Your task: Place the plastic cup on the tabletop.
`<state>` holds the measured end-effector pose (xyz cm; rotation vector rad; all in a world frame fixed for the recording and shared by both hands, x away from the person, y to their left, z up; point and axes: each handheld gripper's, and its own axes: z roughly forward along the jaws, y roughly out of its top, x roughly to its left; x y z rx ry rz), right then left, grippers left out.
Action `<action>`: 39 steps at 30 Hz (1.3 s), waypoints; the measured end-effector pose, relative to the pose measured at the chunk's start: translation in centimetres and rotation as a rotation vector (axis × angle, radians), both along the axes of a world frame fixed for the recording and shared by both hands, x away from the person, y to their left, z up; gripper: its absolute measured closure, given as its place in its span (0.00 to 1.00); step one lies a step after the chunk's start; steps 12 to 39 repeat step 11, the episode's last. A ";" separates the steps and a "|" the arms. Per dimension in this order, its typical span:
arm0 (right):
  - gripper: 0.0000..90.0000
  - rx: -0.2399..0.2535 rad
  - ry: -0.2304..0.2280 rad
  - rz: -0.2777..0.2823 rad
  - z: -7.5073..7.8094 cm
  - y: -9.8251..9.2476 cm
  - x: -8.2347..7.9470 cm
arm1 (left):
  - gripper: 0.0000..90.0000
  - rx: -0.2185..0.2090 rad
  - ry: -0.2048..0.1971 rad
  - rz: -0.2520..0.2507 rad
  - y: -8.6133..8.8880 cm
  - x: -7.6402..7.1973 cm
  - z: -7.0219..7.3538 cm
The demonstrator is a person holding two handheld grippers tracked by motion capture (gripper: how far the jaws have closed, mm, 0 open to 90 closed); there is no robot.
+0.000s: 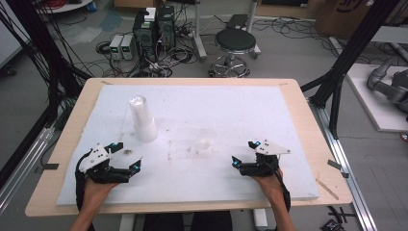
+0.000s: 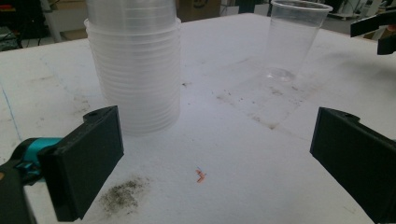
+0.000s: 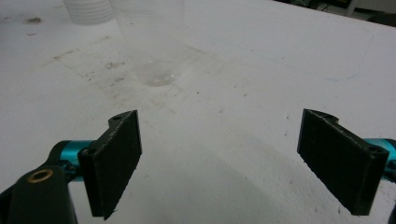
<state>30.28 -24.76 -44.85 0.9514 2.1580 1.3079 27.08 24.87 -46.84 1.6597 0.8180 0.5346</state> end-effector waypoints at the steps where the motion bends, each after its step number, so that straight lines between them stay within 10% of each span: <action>1: 0.15 -0.002 0.000 -0.002 0.0 0.0 0.0 | 0.03 -0.005 0.004 0.002 0.0 0.0 0.0; 39: 0.15 -0.003 -0.005 -0.004 -0.4 0.1 0.0 | 0.03 -0.008 0.002 0.003 0.0 0.0 0.0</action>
